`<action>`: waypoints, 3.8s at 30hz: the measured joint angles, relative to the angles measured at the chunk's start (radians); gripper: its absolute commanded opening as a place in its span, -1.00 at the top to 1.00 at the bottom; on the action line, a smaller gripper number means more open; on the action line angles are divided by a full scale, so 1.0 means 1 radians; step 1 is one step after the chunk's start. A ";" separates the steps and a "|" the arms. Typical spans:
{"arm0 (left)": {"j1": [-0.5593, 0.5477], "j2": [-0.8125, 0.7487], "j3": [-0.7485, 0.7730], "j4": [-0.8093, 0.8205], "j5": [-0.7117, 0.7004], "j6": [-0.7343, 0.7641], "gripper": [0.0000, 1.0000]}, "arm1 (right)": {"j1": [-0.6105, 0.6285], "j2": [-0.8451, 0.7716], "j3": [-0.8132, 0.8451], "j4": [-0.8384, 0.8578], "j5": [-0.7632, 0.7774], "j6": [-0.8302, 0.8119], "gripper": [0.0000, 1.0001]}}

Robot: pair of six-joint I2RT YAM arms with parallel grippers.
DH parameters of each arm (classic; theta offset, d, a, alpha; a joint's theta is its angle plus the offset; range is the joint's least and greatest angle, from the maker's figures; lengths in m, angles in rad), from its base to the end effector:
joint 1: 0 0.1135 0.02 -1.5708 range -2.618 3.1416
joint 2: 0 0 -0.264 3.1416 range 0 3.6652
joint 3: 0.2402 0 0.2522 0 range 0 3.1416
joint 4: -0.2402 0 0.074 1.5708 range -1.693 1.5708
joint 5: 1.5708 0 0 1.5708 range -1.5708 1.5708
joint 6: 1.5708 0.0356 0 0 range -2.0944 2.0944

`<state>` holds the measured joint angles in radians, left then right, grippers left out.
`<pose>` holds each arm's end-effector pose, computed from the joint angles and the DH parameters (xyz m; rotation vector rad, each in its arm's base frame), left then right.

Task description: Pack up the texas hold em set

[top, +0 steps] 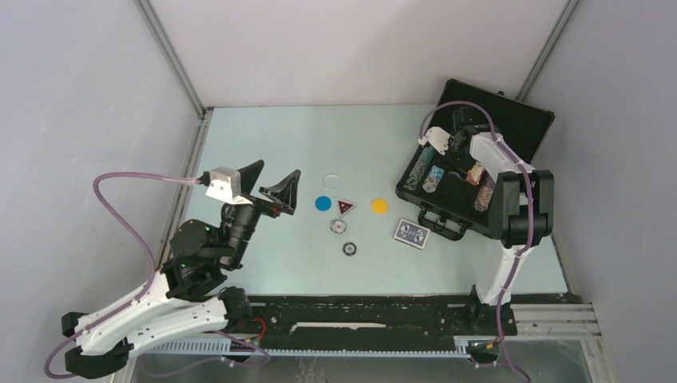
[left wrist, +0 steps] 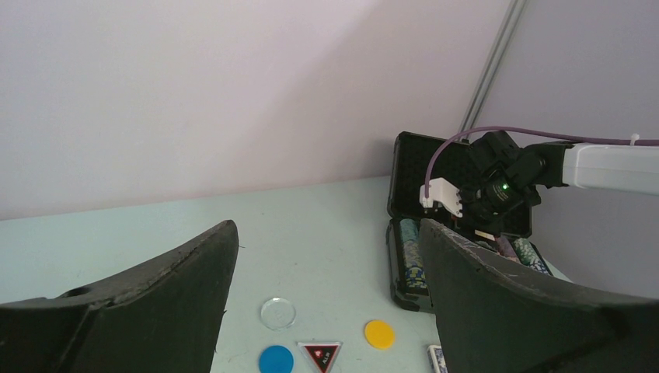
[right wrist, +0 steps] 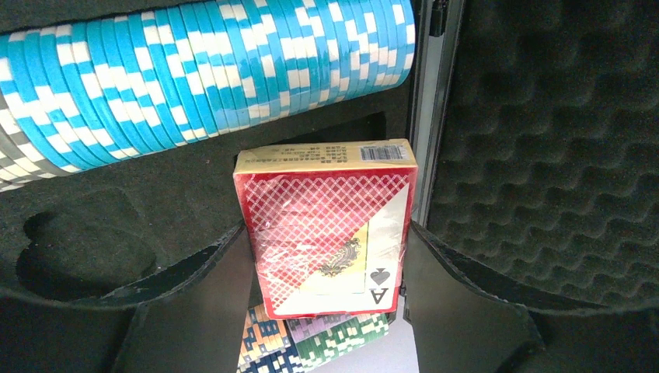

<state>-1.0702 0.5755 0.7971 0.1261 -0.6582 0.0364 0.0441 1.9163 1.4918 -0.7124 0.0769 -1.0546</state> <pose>0.0769 -0.0951 0.4044 0.1312 1.3065 -0.4815 0.4031 0.0150 0.2163 -1.4276 2.3769 -0.3891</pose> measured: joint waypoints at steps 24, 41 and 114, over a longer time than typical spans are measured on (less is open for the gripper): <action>0.002 -0.009 0.000 0.000 0.008 0.000 -0.83 | -0.027 -0.035 -0.020 0.031 -0.094 0.034 -0.99; 0.006 -0.029 0.000 0.001 0.009 0.000 -0.81 | 0.131 -0.303 -0.111 0.308 0.462 0.782 -0.98; 0.039 0.069 0.045 -0.085 0.010 -0.014 -0.98 | -0.110 -0.237 -0.256 0.397 -0.054 1.445 -0.99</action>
<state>-1.0313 0.6441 0.8425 0.0406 -0.6483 0.0223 -0.0662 1.6794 1.2354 -0.3153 0.0231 0.3904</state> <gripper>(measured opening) 0.957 0.993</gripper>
